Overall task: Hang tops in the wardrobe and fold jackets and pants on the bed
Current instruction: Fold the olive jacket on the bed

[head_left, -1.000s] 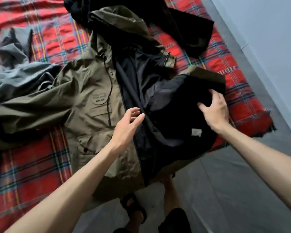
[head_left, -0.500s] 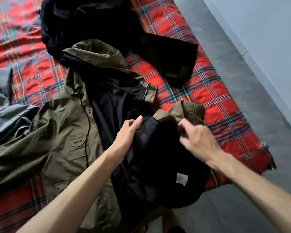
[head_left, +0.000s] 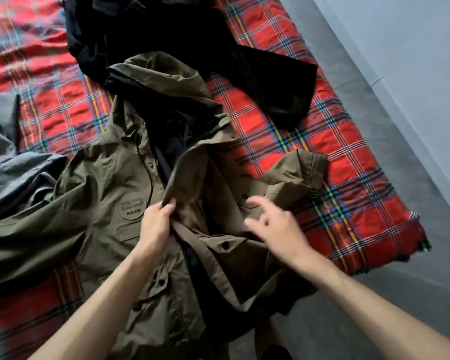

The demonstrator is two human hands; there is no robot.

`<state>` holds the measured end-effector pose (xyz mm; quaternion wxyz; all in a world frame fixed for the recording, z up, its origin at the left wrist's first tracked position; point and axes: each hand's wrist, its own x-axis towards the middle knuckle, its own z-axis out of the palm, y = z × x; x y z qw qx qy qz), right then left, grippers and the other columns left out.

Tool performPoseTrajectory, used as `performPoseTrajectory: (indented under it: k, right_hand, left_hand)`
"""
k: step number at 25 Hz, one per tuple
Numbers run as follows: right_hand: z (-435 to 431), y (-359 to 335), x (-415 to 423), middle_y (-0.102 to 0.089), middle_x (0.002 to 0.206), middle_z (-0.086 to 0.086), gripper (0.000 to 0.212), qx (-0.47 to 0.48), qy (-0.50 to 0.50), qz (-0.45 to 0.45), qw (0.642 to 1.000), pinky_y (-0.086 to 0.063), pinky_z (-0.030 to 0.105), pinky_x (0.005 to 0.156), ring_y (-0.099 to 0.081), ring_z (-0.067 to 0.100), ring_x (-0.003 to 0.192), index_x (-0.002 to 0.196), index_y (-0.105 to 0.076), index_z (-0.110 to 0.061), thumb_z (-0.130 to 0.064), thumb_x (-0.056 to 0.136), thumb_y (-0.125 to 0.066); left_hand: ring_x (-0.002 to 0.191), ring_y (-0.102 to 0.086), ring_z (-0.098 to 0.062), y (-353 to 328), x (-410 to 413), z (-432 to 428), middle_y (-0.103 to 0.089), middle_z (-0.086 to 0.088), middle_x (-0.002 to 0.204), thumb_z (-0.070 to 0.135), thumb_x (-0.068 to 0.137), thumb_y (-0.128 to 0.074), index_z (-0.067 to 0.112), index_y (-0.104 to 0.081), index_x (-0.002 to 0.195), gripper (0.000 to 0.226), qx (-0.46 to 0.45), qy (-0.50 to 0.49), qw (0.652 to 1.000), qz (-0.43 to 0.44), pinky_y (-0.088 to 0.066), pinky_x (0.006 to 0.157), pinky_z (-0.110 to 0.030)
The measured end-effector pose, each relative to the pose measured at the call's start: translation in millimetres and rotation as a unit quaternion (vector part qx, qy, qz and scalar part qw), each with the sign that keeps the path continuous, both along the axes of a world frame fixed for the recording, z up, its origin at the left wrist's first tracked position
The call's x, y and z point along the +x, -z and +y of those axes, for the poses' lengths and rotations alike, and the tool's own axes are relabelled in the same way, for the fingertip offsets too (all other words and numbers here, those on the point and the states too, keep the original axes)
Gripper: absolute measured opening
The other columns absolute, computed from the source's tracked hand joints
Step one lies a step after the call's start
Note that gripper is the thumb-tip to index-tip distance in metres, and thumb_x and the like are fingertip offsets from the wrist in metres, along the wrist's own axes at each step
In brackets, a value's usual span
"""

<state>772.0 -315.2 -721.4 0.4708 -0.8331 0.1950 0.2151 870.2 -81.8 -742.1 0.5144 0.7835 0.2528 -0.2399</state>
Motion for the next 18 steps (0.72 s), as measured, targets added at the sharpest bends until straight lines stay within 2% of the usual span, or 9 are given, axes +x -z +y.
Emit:
performPoseTrajectory:
  k: [1, 3, 5, 8, 10, 13, 15, 17, 18]
  right_hand:
    - [-14.1, 10.5, 18.2, -0.072, 0.094, -0.006, 0.07, -0.106, 0.028, 0.031, 0.994, -0.05, 0.037, 0.084, -0.066, 0.02, 0.092, 0.142, -0.04, -0.036, -0.056, 0.081, -0.067]
    - [-24.0, 29.2, 41.7, -0.061, 0.128, 0.014, 0.094, -0.239, -0.021, 0.171, 0.956, -0.045, 0.044, 0.095, -0.057, 0.036, 0.119, 0.149, -0.029, -0.022, -0.067, 0.076, -0.066]
    - [-15.5, 47.8, 42.6, -0.059, 0.129, 0.016, 0.08, -0.265, -0.062, 0.234, 0.933, -0.046, 0.042, 0.092, -0.055, 0.037, 0.119, 0.135, -0.044, -0.012, -0.06, 0.077, -0.07]
    - [-24.8, 43.4, 52.1, -0.07, 0.099, 0.015, 0.03, -0.162, 0.121, 0.122, 0.972, -0.053, 0.039, 0.079, -0.066, 0.036, 0.095, 0.092, -0.065, -0.017, -0.037, 0.07, -0.066]
    - [-68.6, 17.6, 82.7, -0.069, 0.077, 0.007, 0.018, -0.087, 0.37, -0.042, 0.924, -0.056, 0.044, 0.072, -0.068, 0.03, 0.078, 0.072, -0.062, -0.019, -0.029, 0.057, -0.06]
    - [-123.8, -29.8, 119.6, -0.067, 0.098, -0.002, 0.036, -0.044, 0.466, -0.234, 0.852, -0.053, 0.025, 0.085, -0.063, -0.004, 0.08, 0.1, -0.057, -0.027, -0.013, 0.067, -0.059]
    - [-119.1, -31.3, 113.2, -0.058, 0.12, 0.007, 0.056, -0.136, 0.38, -0.26, 0.877, -0.045, 0.015, 0.091, -0.058, -0.002, 0.097, 0.129, -0.046, -0.019, -0.004, 0.075, -0.055]
    - [-90.2, 0.7, 71.1, -0.05, 0.122, 0.014, 0.053, -0.212, 0.21, -0.253, 0.92, -0.041, 0.027, 0.098, -0.053, 0.018, 0.108, 0.131, -0.047, -0.01, -0.006, 0.078, -0.057]
    - [-72.4, 20.1, 38.6, -0.048, 0.119, 0.013, 0.046, -0.208, 0.121, -0.227, 0.944, -0.041, 0.031, 0.099, -0.053, 0.023, 0.109, 0.126, -0.052, -0.009, -0.011, 0.081, -0.059]
  left_hand:
    - [0.092, -0.068, -0.029, -0.6, -8.7, 12.9, -0.074, -0.011, 0.093, 0.025, 0.096, -0.055, 0.009, -0.07, 0.093, 0.022, -0.124, -0.12, 0.984, 0.055, -0.051, 0.084, -0.038]
    - [0.095, -0.071, -0.023, -3.1, -28.5, 27.5, -0.072, -0.012, 0.111, 0.032, 0.099, -0.051, 0.008, -0.068, 0.107, 0.031, -0.251, -0.214, 0.936, 0.125, -0.057, 0.086, -0.038]
    - [0.1, -0.071, -0.023, -7.4, -39.4, 29.9, -0.069, -0.013, 0.119, 0.04, 0.099, -0.046, 0.008, -0.07, 0.11, 0.042, -0.318, -0.244, 0.902, 0.159, -0.059, 0.082, -0.04]
    - [0.104, -0.069, -0.027, -22.9, -39.4, 25.8, -0.069, -0.015, 0.118, 0.055, 0.094, -0.041, 0.008, -0.077, 0.104, 0.06, -0.423, -0.246, 0.853, 0.18, -0.057, 0.083, -0.047]
    - [0.108, -0.067, -0.03, -27.6, -36.3, 14.3, -0.07, -0.015, 0.118, 0.063, 0.089, -0.042, 0.01, -0.074, 0.112, 0.066, -0.437, -0.232, 0.849, 0.188, -0.053, 0.091, -0.052]
    - [0.117, -0.063, -0.025, -20.5, -32.8, -12.7, -0.069, -0.009, 0.121, 0.059, 0.09, -0.053, 0.015, -0.066, 0.125, 0.058, -0.334, -0.172, 0.913, 0.16, -0.042, 0.109, -0.048]
    - [0.11, -0.066, -0.025, -4.6, -30.9, -22.9, -0.073, -0.002, 0.107, 0.041, 0.091, -0.061, 0.014, -0.067, 0.112, 0.035, -0.127, -0.036, 0.989, 0.06, -0.047, 0.103, -0.044]
    - [0.106, -0.064, -0.028, -0.1, -32.3, -26.5, -0.068, 0.002, 0.097, 0.024, 0.089, -0.061, 0.019, -0.062, 0.108, 0.019, 0.085, 0.065, 0.994, 0.011, -0.048, 0.093, -0.038]
    - [0.107, -0.062, -0.028, 0.1, -34.8, -27.3, -0.066, 0.001, 0.099, 0.022, 0.088, -0.06, 0.021, -0.058, 0.115, 0.027, 0.134, 0.076, 0.988, 0.021, -0.047, 0.092, -0.036]
